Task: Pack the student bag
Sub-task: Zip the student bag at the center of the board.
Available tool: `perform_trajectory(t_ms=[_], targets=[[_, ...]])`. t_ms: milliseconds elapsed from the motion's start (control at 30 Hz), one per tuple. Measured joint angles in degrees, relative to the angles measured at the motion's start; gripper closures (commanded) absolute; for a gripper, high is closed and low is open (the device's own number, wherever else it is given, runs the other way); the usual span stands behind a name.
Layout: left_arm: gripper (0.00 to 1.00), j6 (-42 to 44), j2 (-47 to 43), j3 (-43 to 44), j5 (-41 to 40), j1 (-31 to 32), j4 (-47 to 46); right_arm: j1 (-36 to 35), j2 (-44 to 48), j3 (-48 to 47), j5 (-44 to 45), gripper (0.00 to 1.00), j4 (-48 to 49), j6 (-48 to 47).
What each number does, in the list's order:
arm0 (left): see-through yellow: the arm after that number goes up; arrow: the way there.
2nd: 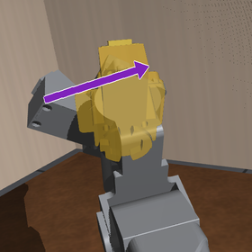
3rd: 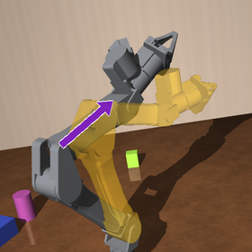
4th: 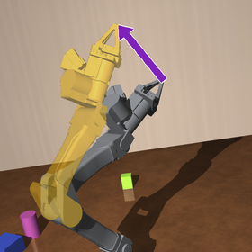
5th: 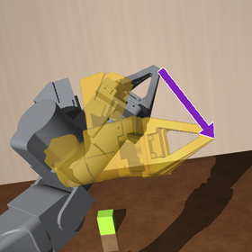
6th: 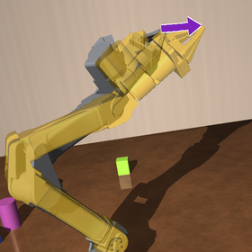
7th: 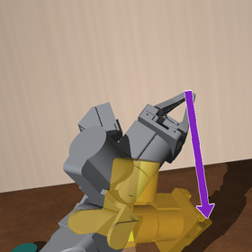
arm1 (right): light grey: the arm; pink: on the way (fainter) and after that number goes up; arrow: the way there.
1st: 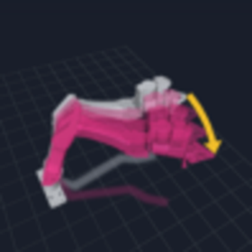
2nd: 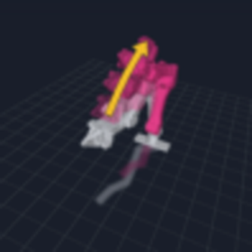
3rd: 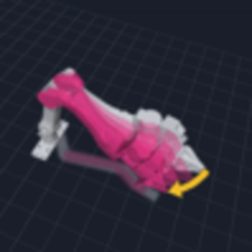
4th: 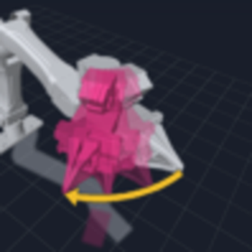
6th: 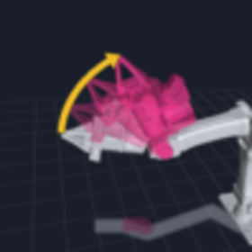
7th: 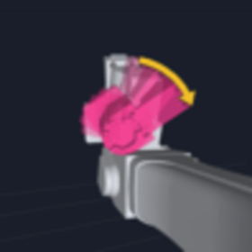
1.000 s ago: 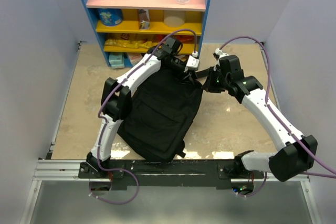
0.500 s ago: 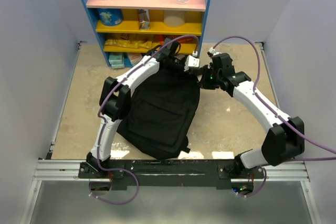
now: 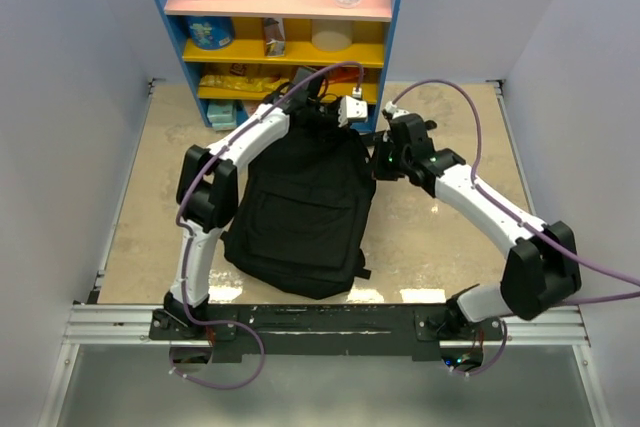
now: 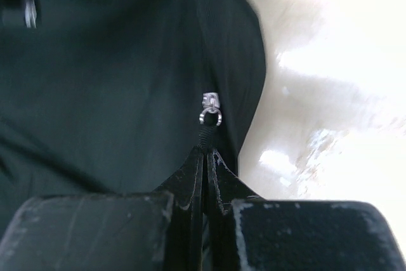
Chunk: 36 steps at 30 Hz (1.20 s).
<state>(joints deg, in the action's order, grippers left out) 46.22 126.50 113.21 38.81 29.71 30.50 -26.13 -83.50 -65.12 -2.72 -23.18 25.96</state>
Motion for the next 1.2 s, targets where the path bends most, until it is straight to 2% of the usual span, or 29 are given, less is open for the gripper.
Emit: perform_trajectory(t_ms=[233,633,700,733,767,800,833,867,900,933,967,1133,1200], targets=[[1.00,-0.70,-0.33,-0.50,-0.09,-1.27,-0.17,-1.55,7.98,6.58,0.57,1.00,-0.26,1.95],[1.00,-0.83,-4.87,-4.55,-0.37,-4.44,-0.52,-1.95,9.79,8.41,-1.14,1.00,0.68,3.76],[0.93,-1.05,-5.49,-5.55,-0.37,-5.20,-0.87,-2.29,10.51,9.88,-1.38,1.00,0.76,4.13],[0.83,-1.27,-5.70,-5.99,-0.17,-5.49,-1.03,-2.43,10.64,10.19,-1.33,0.99,0.90,4.31],[0.77,-1.57,-5.88,-6.27,-0.07,-5.62,-1.09,-2.47,10.64,10.16,-1.36,0.84,1.01,4.46],[0.71,-2.08,-5.95,-6.32,-0.09,-5.64,-1.11,-2.47,10.64,10.10,-1.33,0.75,1.11,4.48],[0.59,-2.12,-5.97,-6.32,-0.15,-5.64,-1.25,-2.47,10.64,9.86,-1.31,0.66,0.90,4.61],[0.51,-2.49,-6.10,-6.34,-0.55,-5.55,-1.31,-2.47,10.56,9.44,-1.27,0.51,0.26,4.66],[0.35,-2.86,-6.38,-6.58,-0.76,-5.55,-1.64,-2.47,10.49,8.81,-1.07,0.43,-0.42,4.50],[0.10,-3.82,-6.99,-7.32,-0.76,-5.49,-2.10,-2.40,10.29,7.87,-0.85,0.31,-1.11,4.39],[0.00,-4.13,-7.58,-8.00,-0.70,-5.46,-2.40,-2.32,9.94,6.58,-0.70,0.25,-1.84,4.15],[0.00,-10.93,-12.04,-11.76,0.55,-4.66,-4.07,-0.85,7.96,-0.46,0.22,0.11,-2.73,3.10],[0.00,-13.88,-13.70,-11.85,0.98,-4.24,-4.52,0.22,7.45,-2.56,0.28,0.10,-2.75,2.71]])
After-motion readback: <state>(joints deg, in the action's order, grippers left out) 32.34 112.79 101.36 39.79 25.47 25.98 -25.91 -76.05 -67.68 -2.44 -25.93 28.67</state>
